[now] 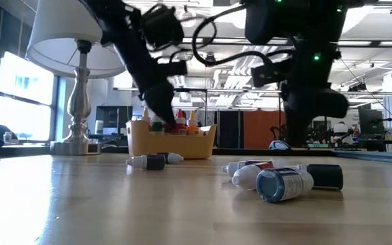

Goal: Pick & Place food coloring
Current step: Put the top small green food coloring bottle into the bin, then put the small red food coloring bottle into the bin

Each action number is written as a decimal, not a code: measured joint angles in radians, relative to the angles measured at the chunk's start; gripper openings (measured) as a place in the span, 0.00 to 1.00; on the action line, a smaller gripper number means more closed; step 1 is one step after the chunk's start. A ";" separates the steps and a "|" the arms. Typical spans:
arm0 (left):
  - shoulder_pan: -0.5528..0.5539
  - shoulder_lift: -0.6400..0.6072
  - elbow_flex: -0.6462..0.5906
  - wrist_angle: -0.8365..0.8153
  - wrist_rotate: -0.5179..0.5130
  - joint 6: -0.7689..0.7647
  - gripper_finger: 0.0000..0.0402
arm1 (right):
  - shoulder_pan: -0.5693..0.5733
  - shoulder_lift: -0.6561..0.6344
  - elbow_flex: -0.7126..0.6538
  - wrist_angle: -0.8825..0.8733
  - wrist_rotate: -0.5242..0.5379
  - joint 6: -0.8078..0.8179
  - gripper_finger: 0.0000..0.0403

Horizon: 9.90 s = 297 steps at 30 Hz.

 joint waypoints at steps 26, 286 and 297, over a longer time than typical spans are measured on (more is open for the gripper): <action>-0.445 -0.169 0.189 -0.822 -0.182 -0.232 0.39 | 0.106 -0.169 0.000 -0.035 -0.024 0.239 0.32; -0.786 -0.558 -0.579 0.179 -0.507 -0.609 0.37 | -0.058 0.399 -0.095 1.523 -0.364 -0.377 0.38; -0.786 -0.558 -0.579 0.179 -0.476 -0.629 0.37 | -0.059 0.402 -0.097 1.565 -0.368 -0.366 0.18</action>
